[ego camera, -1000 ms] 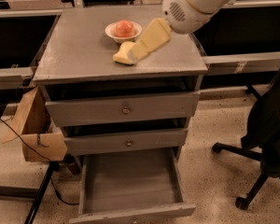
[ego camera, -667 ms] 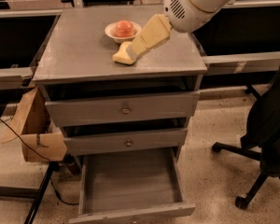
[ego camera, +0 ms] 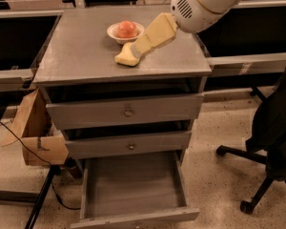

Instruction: Place sponge into bottom drawer

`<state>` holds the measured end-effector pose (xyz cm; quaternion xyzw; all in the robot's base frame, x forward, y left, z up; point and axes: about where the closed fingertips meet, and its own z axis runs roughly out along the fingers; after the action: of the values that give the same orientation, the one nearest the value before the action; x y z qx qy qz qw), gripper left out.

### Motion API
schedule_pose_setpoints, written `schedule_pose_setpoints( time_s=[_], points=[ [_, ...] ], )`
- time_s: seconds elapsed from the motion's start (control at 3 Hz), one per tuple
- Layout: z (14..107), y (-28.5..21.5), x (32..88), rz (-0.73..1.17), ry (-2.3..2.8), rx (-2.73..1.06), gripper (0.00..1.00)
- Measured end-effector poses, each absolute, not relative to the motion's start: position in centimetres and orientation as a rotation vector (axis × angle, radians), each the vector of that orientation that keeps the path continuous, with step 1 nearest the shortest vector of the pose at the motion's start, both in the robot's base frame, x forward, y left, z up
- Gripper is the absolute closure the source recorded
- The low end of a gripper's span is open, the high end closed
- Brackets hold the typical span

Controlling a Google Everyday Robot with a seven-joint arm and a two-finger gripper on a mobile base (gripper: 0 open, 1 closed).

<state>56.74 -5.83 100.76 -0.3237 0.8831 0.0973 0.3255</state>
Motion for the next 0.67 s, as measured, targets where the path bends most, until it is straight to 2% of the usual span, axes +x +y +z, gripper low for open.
schedule_pose_setpoints(
  time_s=[0.67],
  points=[
    [100.2,-1.7,61.0,0.221,2.327,-0.648,0.00]
  ],
)
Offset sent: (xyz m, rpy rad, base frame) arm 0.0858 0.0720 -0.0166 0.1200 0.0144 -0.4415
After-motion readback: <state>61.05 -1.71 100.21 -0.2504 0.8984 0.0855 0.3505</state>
